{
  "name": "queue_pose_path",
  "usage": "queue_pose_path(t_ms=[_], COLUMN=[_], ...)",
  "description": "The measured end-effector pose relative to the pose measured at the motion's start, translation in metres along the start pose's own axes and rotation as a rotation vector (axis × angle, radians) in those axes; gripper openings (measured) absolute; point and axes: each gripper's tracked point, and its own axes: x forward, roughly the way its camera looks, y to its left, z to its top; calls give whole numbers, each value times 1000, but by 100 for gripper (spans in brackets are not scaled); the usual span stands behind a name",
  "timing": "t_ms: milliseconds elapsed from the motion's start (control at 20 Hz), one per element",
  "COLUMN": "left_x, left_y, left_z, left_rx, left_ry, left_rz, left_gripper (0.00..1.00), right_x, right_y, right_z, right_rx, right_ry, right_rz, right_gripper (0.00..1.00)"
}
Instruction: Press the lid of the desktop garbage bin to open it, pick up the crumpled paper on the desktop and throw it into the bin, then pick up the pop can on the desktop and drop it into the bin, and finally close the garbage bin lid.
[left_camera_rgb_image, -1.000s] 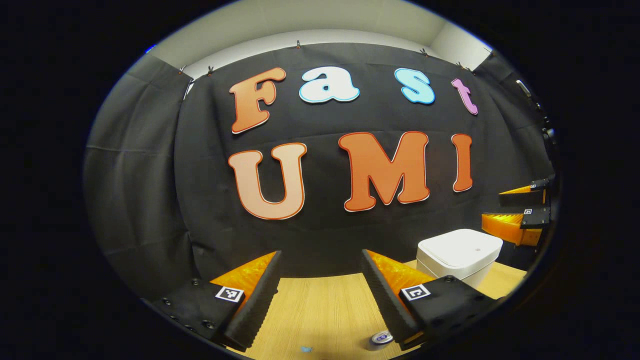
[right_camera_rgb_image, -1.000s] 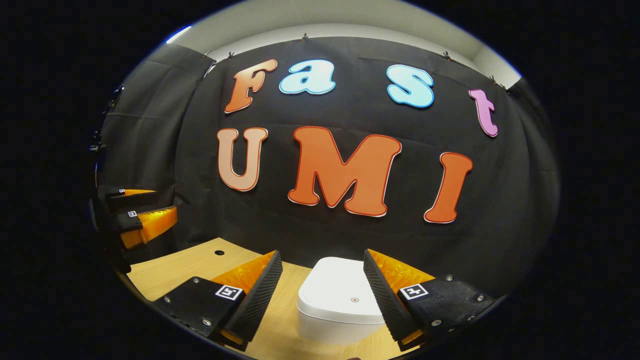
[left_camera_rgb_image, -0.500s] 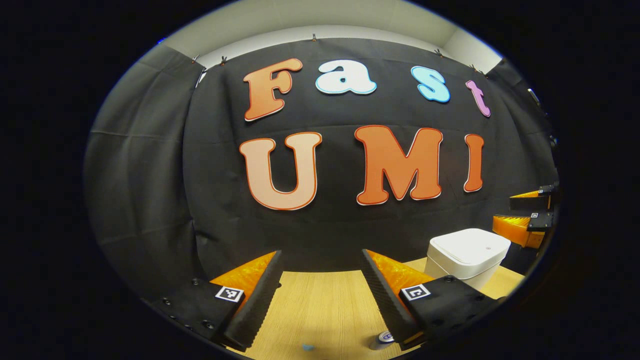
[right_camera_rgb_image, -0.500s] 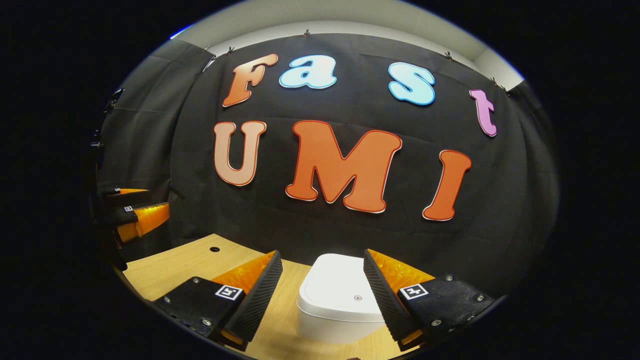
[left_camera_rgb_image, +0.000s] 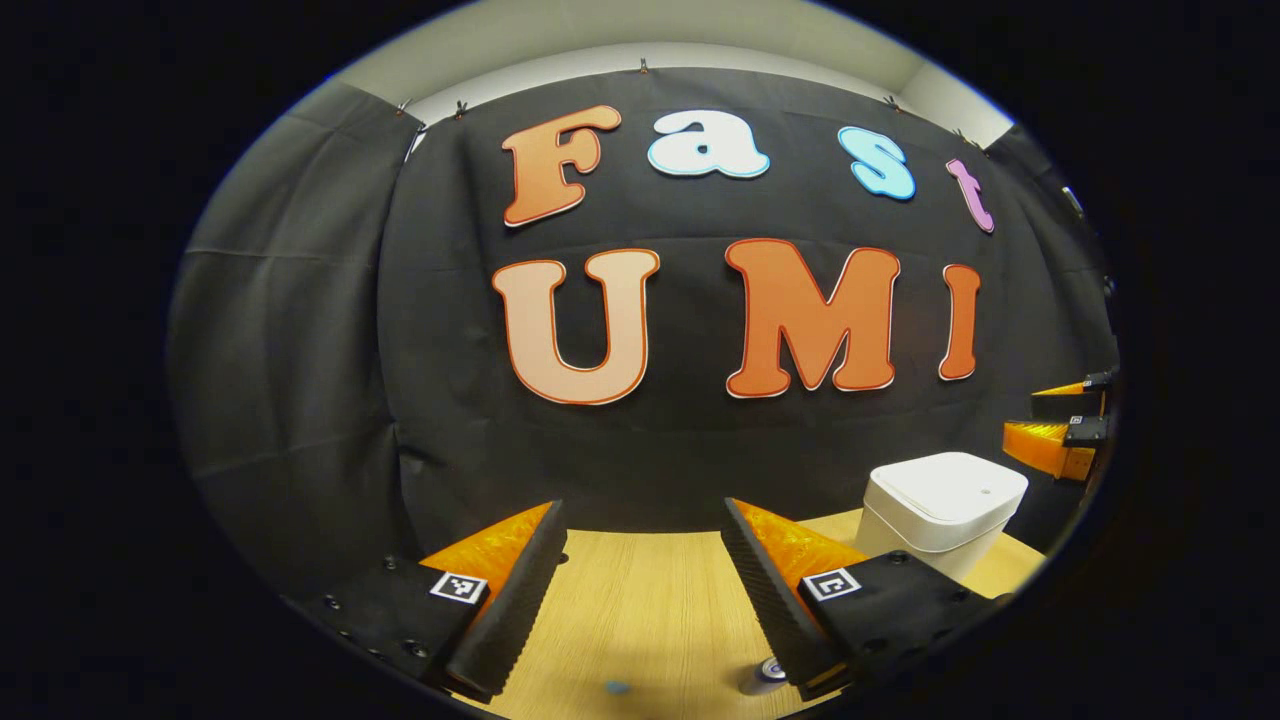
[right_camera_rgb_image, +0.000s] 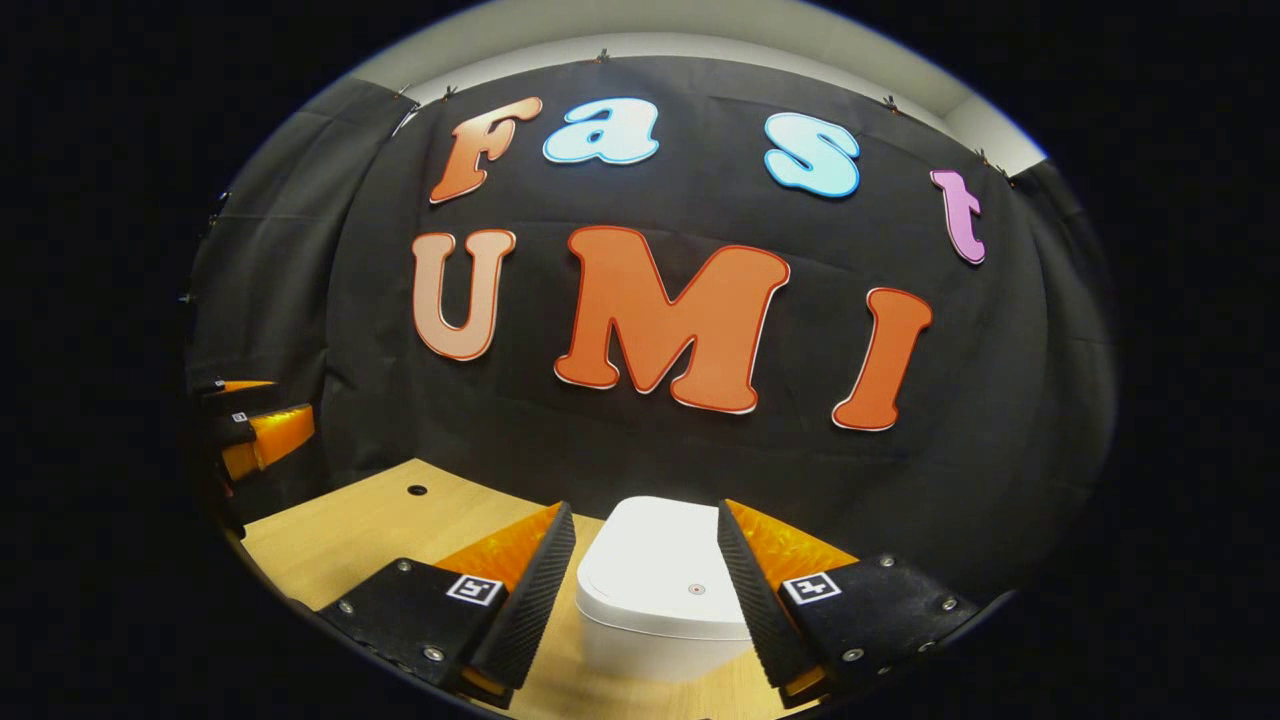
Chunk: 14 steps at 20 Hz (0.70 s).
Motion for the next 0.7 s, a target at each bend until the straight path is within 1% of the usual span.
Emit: queue_pose_path(t_ms=[50, 100, 200, 250, 300, 350, 450, 500, 550, 650, 700], left_x=[-1, -1, -4, -5, -8, -10, -13, -14, -15, -19, -21], left_y=[1, 1, 1, 1, 4, 5, 7, 8, 9, 13, 14], left_z=[-2, -2, -7, -8, -9, -10, -12, -13, -15, -20, -22], left_rx=[3, 3, -2, -3, -3, -2, -2, -4, -7, -9, -9], left_ry=[1, 4, 11, 14, 14, 16, 17, 20, 24, 33, 37], left_rz=[5, 8, 13, 18, 22, 27, 39, 45, 50, 60, 65], left_gripper=[99, 99, 99, 99, 99, 99, 99, 99, 99, 99, 98], right_x=[0, 2, 7, 9, 10, 12, 15, 16, 17, 18, 20], right_y=[-1, -4, -9, -6, -4, -3, 0, -1, -2, -7, -10], right_z=[-2, -2, -4, -7, -11, -14, -21, -25, -28, -35, -39], right_rx=[-18, -39, -78, -82, -79, -68, -25, 0, 20, 32, 27], right_ry=[12, 21, 53, 78, 106, 136, 200, 229, 255, 311, 338], right_rz=[3, -1, 3, 25, 45, 65, 107, 123, 134, 158, 164], right_gripper=[82, 81, 70, 60, 54, 43, 24, 19, 9, 2, 2])
